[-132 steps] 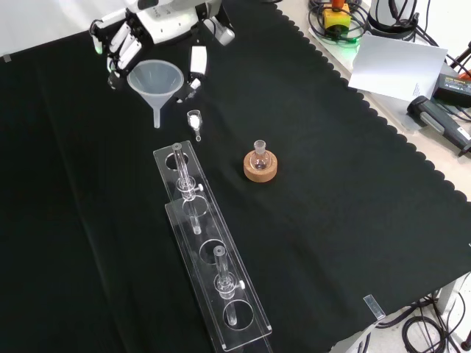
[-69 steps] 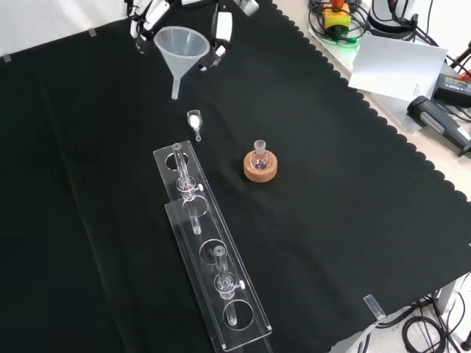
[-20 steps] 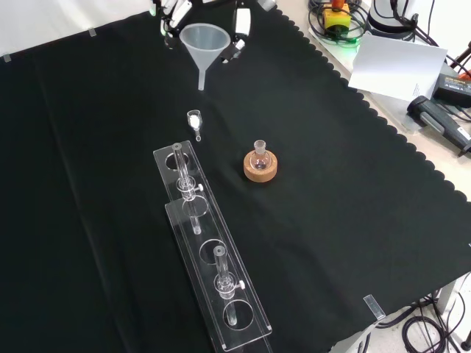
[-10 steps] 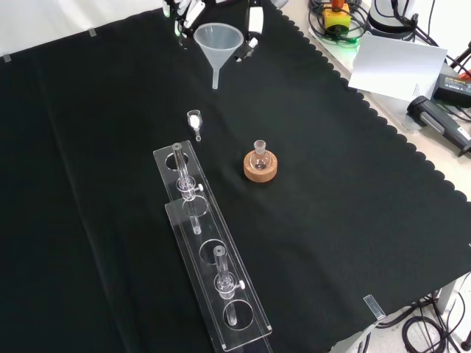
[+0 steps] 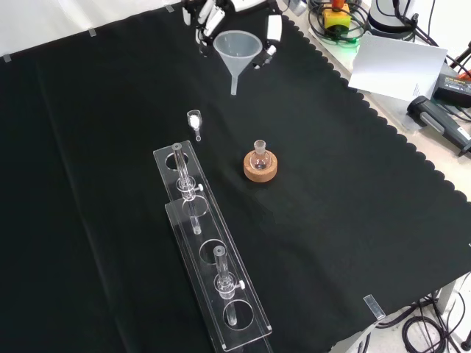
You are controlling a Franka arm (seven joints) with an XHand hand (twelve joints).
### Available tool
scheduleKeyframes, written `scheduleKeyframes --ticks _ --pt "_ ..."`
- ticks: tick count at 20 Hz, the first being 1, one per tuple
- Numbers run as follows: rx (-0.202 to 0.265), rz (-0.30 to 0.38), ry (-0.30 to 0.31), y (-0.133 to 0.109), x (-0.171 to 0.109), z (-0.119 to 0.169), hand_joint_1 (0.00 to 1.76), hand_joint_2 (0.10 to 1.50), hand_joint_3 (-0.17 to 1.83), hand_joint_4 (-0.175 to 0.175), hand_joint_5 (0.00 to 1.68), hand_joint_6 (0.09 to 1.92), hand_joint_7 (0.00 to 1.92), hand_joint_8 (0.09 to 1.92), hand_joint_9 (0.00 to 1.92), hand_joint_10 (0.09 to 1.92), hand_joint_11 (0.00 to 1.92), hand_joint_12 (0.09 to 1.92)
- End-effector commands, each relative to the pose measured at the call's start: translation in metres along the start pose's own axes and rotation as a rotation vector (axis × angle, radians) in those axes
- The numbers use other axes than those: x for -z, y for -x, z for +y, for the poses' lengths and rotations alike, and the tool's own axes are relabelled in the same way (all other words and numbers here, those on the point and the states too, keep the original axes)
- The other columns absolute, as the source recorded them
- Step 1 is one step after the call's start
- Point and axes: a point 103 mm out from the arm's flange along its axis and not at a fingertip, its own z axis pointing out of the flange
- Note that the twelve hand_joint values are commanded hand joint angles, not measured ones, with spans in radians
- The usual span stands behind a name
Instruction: Place the funnel on the round-bottom flask.
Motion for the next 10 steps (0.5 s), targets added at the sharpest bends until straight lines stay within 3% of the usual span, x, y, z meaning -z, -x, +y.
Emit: scheduleKeyframes --ticks 1,10 --pt "-0.041 0.019 -0.001 -0.017 -0.008 -0.013 0.89 0.48 0.87 0.053 0.81 0.55 1.07 0.60 0.76 0.40 0.00 1.28" --pt "-0.047 0.041 -0.050 -0.030 -0.032 -0.019 0.89 0.48 0.88 0.066 0.83 0.57 1.08 0.59 0.77 0.39 0.00 1.28"
